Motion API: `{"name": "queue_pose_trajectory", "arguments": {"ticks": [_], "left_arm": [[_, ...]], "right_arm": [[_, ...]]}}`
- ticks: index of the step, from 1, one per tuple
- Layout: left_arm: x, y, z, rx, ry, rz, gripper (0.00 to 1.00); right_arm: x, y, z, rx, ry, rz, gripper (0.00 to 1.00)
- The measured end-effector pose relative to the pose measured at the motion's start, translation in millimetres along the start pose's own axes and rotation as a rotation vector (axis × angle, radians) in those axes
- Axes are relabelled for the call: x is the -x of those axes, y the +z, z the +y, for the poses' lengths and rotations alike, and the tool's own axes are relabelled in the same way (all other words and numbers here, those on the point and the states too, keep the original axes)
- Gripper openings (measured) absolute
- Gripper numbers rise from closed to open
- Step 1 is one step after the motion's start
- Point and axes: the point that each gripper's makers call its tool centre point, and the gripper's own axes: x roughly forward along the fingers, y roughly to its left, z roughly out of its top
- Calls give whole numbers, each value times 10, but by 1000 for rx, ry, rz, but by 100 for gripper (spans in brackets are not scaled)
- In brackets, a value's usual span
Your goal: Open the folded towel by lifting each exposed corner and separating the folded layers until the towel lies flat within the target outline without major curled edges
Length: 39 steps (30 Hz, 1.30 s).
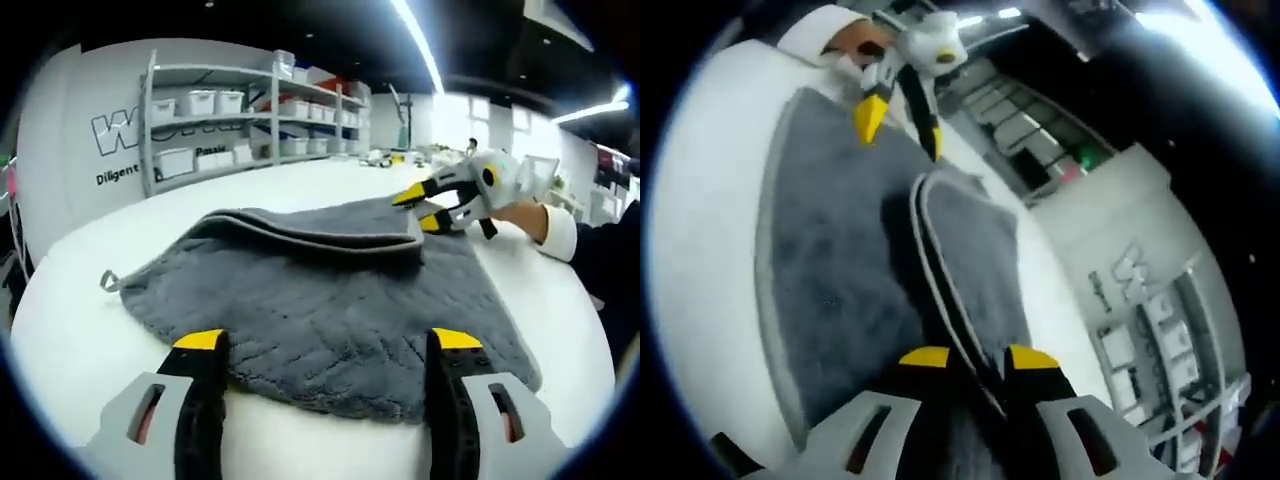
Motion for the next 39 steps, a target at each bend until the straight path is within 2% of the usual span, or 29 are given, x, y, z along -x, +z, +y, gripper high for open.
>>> {"name": "queue_pose_trajectory", "arguments": {"ticks": [2, 6, 8, 12, 14, 15, 18, 21, 27, 33, 39], "left_arm": [[-15, -2, -40, -19, -1, 6, 89], [-15, -10, -72, -14, -7, 7, 93], [-28, -22, -99, -21, -9, 11, 94], [-41, -25, -114, -23, -15, 7, 95], [-45, -26, -120, -26, -17, 6, 95], [-49, -26, -126, -30, -18, 5, 95], [-63, -20, -141, -34, -27, -3, 95], [-77, -14, -153, -40, -34, -11, 95], [-106, 2, -165, -53, -43, -20, 96], [-117, 19, -168, -68, -43, -22, 95], [-119, 35, -207, -83, -51, -22, 92]], "right_arm": [[-10, -7, 47, -71, 24, -1, 4], [-1, -18, -31, -242, 12, -14, 1], [28, -33, -134, -352, -17, -33, 0], [136, -129, -381, -473, -125, -31, 0], [182, -140, -432, -543, -136, -47, 0], [216, -149, -454, -613, -135, -60, 0], [271, -208, -519, -700, -142, -67, 0], [345, -257, -608, -736, -169, -79, 0], [540, -430, -795, -898, -271, -72, 0], [610, -620, -801, -962, -311, -26, 0], [652, -733, -769, -999, -331, 10, 0]]}}
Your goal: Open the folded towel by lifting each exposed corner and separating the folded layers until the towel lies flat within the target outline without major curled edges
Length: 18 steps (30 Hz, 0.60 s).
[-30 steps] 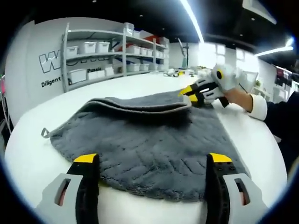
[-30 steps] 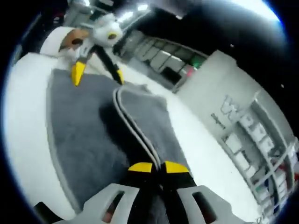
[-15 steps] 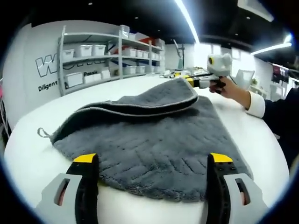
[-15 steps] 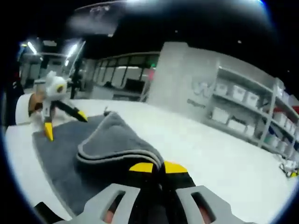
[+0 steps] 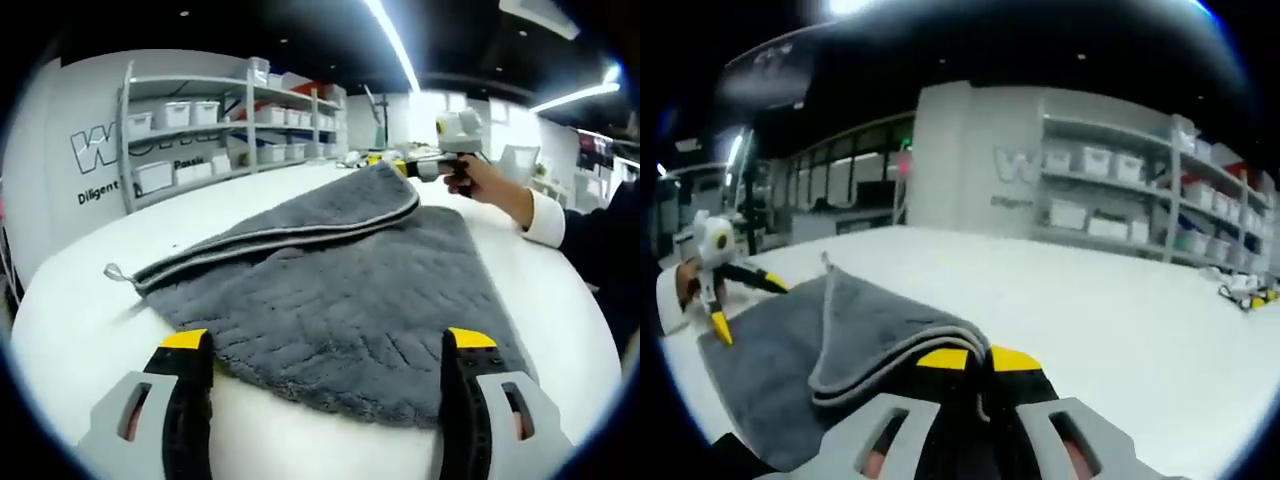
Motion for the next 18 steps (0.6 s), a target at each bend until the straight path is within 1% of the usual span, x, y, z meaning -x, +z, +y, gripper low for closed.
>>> {"name": "queue_pose_trajectory", "arguments": {"ticks": [4, 8, 11, 14, 15, 17, 18], "left_arm": [[7, 41, -78, -19, -20, -16, 90], [10, 122, -178, -1, -55, -46, 90], [13, 172, -258, 0, -81, -63, 89], [0, 161, -307, -20, -87, -53, 87], [-3, 135, -298, -46, -75, -35, 85], [-3, 110, -280, -69, -60, -16, 81], [0, 114, -284, -71, -63, -17, 80]], "right_arm": [[24, -41, -57, -36, -9, 4, 0], [49, -127, -168, -83, -35, 23, 0], [37, -229, -249, -89, -54, 59, 0], [14, -309, -316, -79, -68, 88, 2], [6, -322, -332, -73, -68, 94, 3], [-7, -363, -382, -28, -79, 117, 5], [-9, -373, -394, 12, -78, 127, 5]]}}
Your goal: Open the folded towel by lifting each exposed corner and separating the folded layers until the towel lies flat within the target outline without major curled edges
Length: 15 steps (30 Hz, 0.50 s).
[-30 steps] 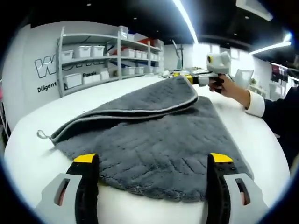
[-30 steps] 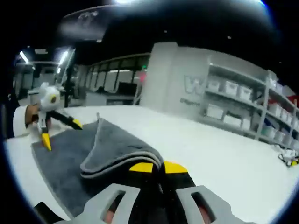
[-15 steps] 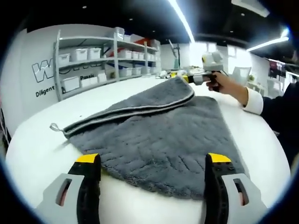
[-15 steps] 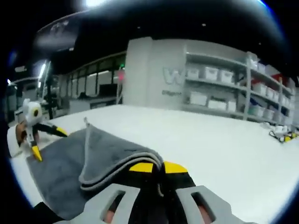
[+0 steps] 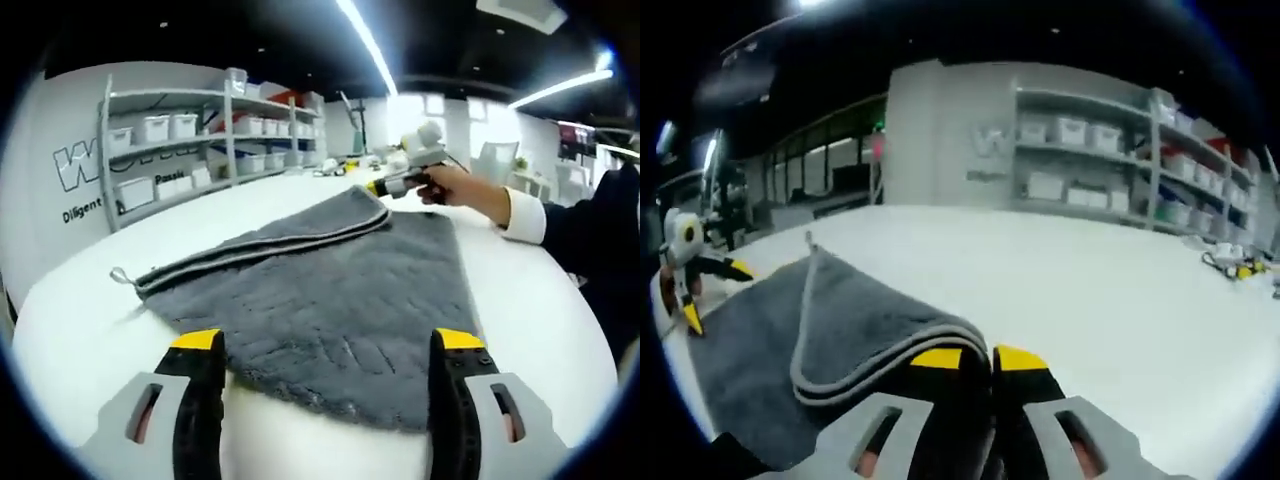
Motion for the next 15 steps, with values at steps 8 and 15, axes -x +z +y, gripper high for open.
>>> {"name": "queue_pose_trajectory", "arguments": {"ticks": [8, 15], "left_arm": [[9, -2, -17, -10, -7, 8, 74], [-11, -21, -30, -7, -9, 14, 73]], "right_arm": [[17, 40, 66, 223, 76, 7, 12], [5, 49, 176, 644, 123, -21, 27]]}}
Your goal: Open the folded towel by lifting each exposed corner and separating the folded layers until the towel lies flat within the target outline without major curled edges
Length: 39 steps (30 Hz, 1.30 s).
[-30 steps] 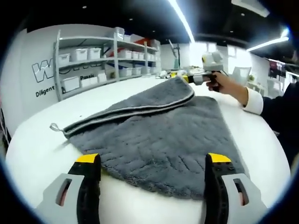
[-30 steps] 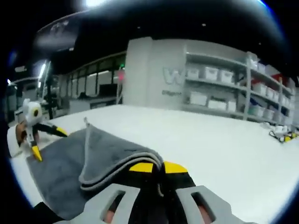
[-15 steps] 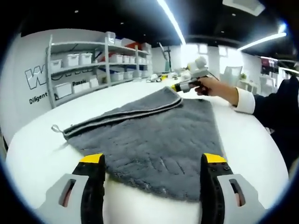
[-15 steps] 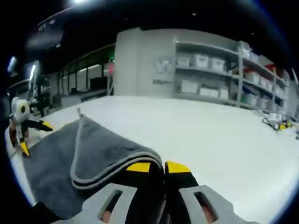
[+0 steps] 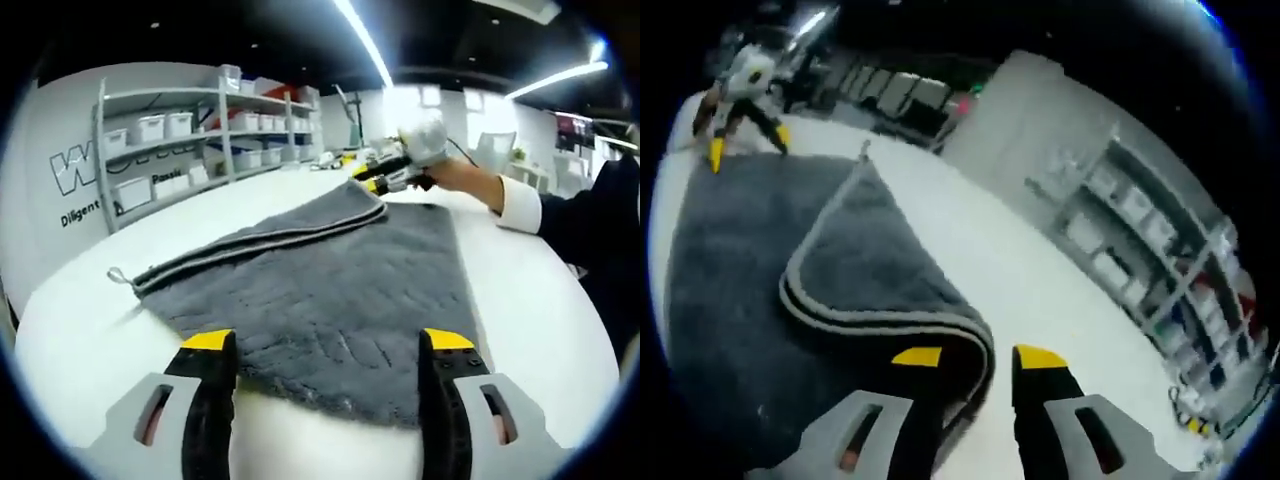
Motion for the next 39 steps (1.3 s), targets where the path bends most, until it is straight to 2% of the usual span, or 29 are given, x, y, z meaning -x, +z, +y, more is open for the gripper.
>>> {"name": "queue_pose_trajectory", "arguments": {"ticks": [2, 3, 10, 13, 15, 17, 19, 20, 21, 22, 25, 27, 28, 32, 36, 39], "left_arm": [[-4, 0, -9, -1, -3, 1, 73], [-4, 0, -10, -3, -4, 2, 73], [-6, 7, 5, -7, -5, 0, 73], [-3, 8, 0, -11, -4, 0, 73], [-2, 16, -6, -17, -3, -1, 72], [-6, 19, -19, -19, -8, -3, 72], [-20, 7, -28, -18, -10, 0, 72], [-22, 5, -23, -15, -8, 1, 73], [-21, 3, -17, -11, -5, 1, 73], [-18, 3, -11, -10, -2, 1, 74], [-5, 25, 9, -18, 6, -6, 76], [-13, 30, -10, -17, -4, -11, 76], [-16, 29, -14, -17, -5, -10, 75], [-34, 25, -58, -24, -17, -9, 73], [-49, 15, -84, -7, -25, -4, 72], [-67, 11, -89, -2, -23, -3, 72]], "right_arm": [[-1, 117, 36, 75, 7, -57, 31], [4, 146, 76, 105, 22, -65, 33], [4, 232, 203, 348, 42, -94, 40], [14, 240, 256, 428, 52, -103, 40], [43, 293, 306, 492, 54, -129, 37], [53, 319, 343, 485, 63, -139, 33], [51, 351, 384, 558, 73, -137, 16], [54, 353, 383, 537, 71, -141, 8], [63, 399, 390, 471, 80, -164, 7], [68, 422, 391, 442, 84, -177, 7], [72, 441, 291, 350, 63, -189, 3], [66, 432, 204, 242, 49, -196, 2], [64, 438, 193, 231, 45, -200, 1], [44, 523, 42, 83, -5, -265, 1], [-4, 451, -145, -30, -69, -254, 1], [-91, 354, -278, -156, -110, -241, 1]]}}
